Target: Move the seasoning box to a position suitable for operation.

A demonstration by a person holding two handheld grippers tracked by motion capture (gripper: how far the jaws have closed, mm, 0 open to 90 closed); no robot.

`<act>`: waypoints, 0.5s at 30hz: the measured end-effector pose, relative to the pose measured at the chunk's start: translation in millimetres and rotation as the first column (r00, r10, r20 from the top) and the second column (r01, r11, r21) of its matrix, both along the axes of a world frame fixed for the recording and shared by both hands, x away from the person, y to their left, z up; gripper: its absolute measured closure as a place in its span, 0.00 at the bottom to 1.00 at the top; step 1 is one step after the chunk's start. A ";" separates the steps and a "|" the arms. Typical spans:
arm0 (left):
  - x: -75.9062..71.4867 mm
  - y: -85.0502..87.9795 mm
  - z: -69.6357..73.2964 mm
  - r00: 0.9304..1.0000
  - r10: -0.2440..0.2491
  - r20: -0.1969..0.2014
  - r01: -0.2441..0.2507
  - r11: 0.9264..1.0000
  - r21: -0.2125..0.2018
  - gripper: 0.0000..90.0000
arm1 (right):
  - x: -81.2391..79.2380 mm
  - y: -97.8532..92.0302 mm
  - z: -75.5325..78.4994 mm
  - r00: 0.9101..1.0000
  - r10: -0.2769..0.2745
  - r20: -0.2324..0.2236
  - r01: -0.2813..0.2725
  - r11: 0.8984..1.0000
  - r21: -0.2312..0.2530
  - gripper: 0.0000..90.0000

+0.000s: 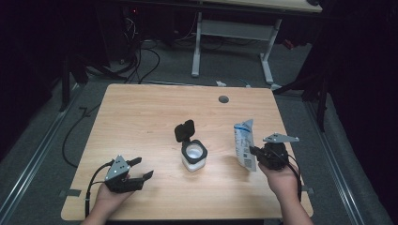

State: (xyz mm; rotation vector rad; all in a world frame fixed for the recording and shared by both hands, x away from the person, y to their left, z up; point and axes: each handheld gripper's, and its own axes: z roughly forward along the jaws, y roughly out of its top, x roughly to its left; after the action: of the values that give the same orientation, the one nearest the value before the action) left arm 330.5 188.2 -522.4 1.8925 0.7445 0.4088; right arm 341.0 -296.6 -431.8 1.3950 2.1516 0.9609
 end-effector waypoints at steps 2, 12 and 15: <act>-0.1 0.1 0.1 1.000 0.000 0.002 0.000 1.000 0.001 0.32 | -1.7 0.2 0.1 1.000 -0.003 0.013 0.003 1.000 0.008 1.00; 0.2 -0.4 -0.6 1.000 -0.002 -0.001 0.002 1.000 0.003 0.32 | -8.6 -4.7 -5.0 0.997 -0.028 0.074 0.024 0.998 0.054 1.00; 0.1 -0.5 -0.7 1.000 -0.002 -0.001 0.002 1.000 0.003 0.32 | -10.3 -7.0 -6.8 0.995 -0.037 0.097 0.032 0.998 0.062 1.00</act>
State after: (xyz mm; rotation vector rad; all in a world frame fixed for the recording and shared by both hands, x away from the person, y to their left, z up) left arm 330.6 187.7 -523.0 1.8959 0.7427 0.4079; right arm 330.7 -303.6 -438.6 1.3784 2.0362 1.0667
